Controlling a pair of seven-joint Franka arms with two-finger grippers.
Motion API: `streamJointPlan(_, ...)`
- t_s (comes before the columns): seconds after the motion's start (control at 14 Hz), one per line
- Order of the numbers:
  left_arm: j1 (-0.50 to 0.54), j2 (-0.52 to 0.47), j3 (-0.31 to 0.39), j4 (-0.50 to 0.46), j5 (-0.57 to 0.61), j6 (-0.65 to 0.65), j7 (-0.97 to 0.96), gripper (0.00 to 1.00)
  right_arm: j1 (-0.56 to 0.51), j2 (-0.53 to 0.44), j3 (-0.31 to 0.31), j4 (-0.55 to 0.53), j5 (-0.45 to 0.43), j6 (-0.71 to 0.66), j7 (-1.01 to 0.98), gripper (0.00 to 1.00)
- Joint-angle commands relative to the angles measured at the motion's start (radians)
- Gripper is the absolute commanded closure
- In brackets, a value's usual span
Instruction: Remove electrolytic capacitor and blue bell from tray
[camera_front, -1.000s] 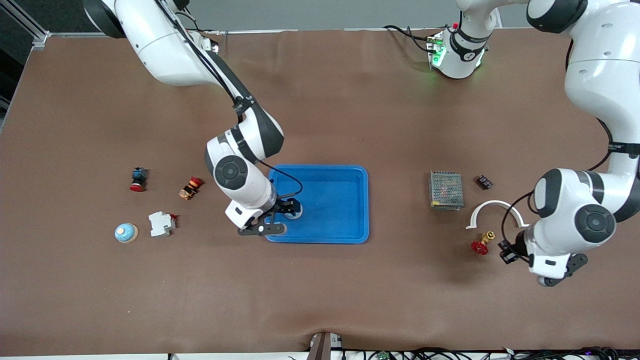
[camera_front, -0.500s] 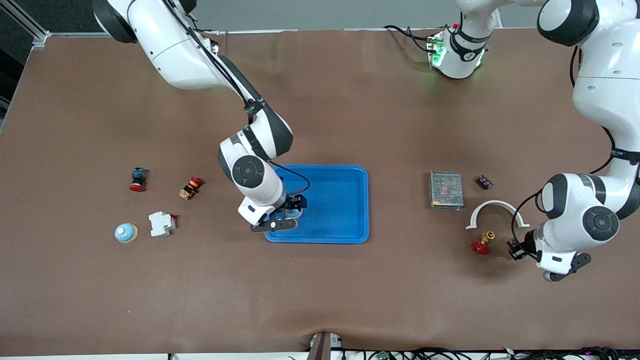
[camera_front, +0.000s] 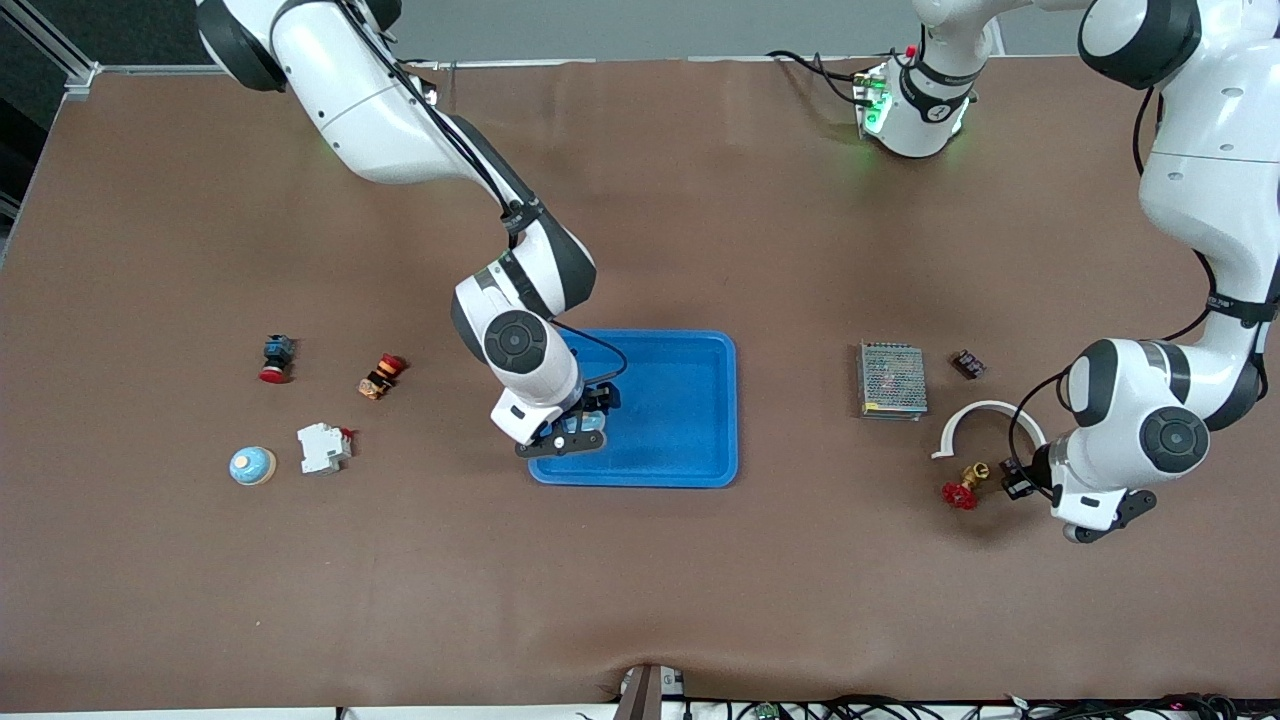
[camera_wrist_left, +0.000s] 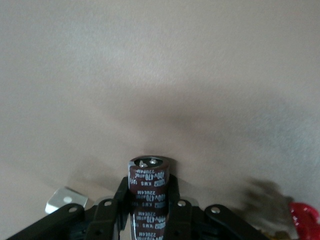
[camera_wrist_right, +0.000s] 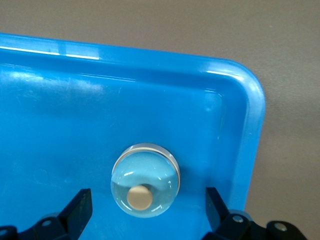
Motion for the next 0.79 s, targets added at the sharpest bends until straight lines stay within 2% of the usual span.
streamJointPlan(0.0,0.013,-0.043,-0.001,-0.082,0.024,0.011,-0.003,1.0,0.01,0.012,-0.01,0.006,-0.014,0.025,0.015,0.0)
streamJointPlan(0.29,0.011,-0.071,-0.001,-0.121,0.038,0.011,-0.001,0.98,0.01,0.027,-0.01,0.007,-0.015,0.056,0.015,0.0)
streamJointPlan(0.36,0.01,-0.069,-0.003,-0.119,0.056,0.011,-0.003,0.83,0.012,0.036,-0.012,0.008,-0.015,0.065,0.015,0.0)
streamJointPlan(0.57,-0.001,-0.063,-0.008,-0.098,0.098,0.012,-0.006,0.0,0.012,0.047,-0.012,0.006,-0.017,0.088,0.015,0.0)
streamJointPlan(0.71,-0.013,-0.06,-0.011,-0.047,0.098,0.012,-0.004,0.0,0.012,0.051,-0.012,0.006,-0.04,0.088,0.015,0.0)
